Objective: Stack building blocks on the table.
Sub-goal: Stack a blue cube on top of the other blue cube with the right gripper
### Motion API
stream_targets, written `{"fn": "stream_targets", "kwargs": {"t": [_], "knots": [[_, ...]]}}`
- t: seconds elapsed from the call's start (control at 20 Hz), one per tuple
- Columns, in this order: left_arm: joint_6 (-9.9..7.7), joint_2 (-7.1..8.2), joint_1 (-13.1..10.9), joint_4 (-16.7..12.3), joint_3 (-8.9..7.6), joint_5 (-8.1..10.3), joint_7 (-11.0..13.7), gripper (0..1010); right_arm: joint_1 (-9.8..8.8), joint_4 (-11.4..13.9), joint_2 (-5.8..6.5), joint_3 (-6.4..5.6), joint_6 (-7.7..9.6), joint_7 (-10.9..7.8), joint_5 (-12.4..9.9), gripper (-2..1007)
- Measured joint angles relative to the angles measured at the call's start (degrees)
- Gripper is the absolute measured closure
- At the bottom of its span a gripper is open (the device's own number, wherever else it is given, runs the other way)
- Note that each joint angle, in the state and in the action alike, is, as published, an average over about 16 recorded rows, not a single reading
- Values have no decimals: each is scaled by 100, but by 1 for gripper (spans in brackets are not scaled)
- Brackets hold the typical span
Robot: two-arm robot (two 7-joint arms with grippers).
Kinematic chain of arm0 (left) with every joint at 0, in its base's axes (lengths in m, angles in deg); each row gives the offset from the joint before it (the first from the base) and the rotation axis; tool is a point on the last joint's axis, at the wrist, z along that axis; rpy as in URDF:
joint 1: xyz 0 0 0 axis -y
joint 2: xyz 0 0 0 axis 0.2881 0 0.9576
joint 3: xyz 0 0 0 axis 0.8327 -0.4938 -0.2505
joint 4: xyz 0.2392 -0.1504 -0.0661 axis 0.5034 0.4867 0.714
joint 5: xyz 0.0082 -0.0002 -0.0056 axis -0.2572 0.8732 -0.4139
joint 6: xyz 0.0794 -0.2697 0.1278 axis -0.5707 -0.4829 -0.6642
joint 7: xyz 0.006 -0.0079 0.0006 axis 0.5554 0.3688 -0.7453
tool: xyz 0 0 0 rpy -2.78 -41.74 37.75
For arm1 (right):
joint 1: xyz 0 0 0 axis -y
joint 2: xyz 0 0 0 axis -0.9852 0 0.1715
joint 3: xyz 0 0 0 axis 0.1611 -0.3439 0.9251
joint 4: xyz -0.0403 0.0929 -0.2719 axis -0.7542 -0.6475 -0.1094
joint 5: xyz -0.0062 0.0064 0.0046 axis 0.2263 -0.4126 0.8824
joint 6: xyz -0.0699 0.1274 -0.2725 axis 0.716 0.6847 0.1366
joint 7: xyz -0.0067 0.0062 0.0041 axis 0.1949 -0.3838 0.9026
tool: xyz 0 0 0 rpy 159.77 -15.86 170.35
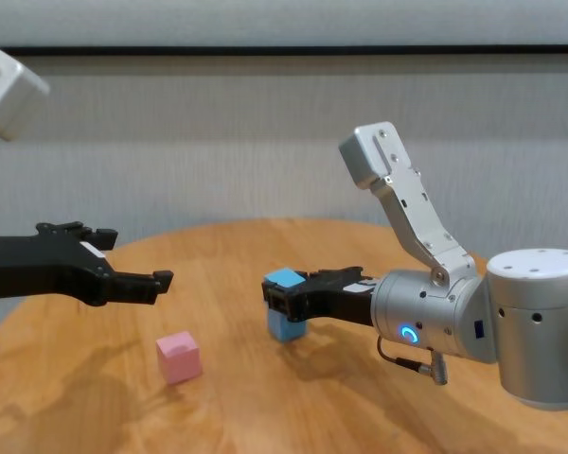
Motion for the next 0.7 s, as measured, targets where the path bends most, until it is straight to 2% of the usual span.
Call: {"fn": "stream_targets", "kwargs": {"t": [0.35, 0.7], "knots": [[0, 0, 0, 0, 0, 0, 0, 8, -23, 65, 14, -9, 17, 20, 42, 548], [0, 0, 0, 0, 0, 0, 0, 8, -129, 358, 99, -52, 56, 153, 102, 355]]}}
